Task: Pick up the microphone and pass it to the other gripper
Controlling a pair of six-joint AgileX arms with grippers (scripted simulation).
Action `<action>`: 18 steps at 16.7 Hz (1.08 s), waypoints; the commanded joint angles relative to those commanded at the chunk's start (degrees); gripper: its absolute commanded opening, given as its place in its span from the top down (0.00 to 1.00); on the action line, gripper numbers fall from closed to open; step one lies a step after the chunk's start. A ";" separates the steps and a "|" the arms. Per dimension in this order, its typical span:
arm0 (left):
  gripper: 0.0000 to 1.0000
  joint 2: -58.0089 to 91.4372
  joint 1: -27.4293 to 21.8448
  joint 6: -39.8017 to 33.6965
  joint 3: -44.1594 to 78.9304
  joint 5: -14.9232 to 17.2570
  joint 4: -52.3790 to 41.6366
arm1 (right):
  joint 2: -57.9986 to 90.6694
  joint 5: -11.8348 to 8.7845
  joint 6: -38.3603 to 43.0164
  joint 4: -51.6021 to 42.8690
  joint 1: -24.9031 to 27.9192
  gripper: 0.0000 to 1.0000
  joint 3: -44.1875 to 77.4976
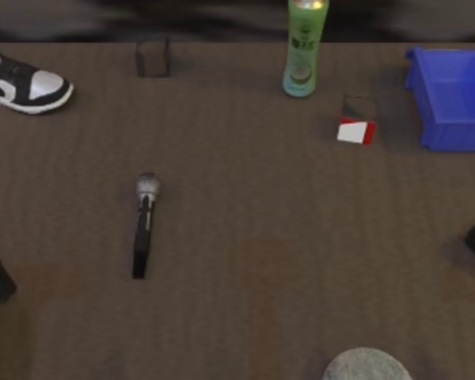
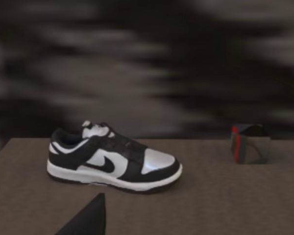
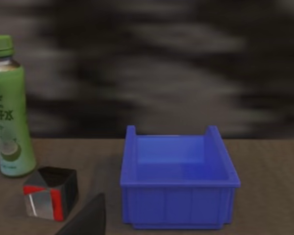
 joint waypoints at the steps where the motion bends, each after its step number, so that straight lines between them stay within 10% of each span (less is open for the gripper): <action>1: 0.00 0.00 0.00 0.00 0.00 0.00 0.00 | 0.00 0.00 0.00 0.00 0.00 0.00 0.00; 8: 0.00 12.64 -3.40 -2.22 10.21 -0.52 -8.00 | 0.00 0.00 0.00 0.00 0.00 0.00 0.00; 18: 0.00 70.09 -15.07 -13.34 50.10 -1.45 -32.47 | 0.00 0.00 0.00 0.00 0.00 0.00 0.00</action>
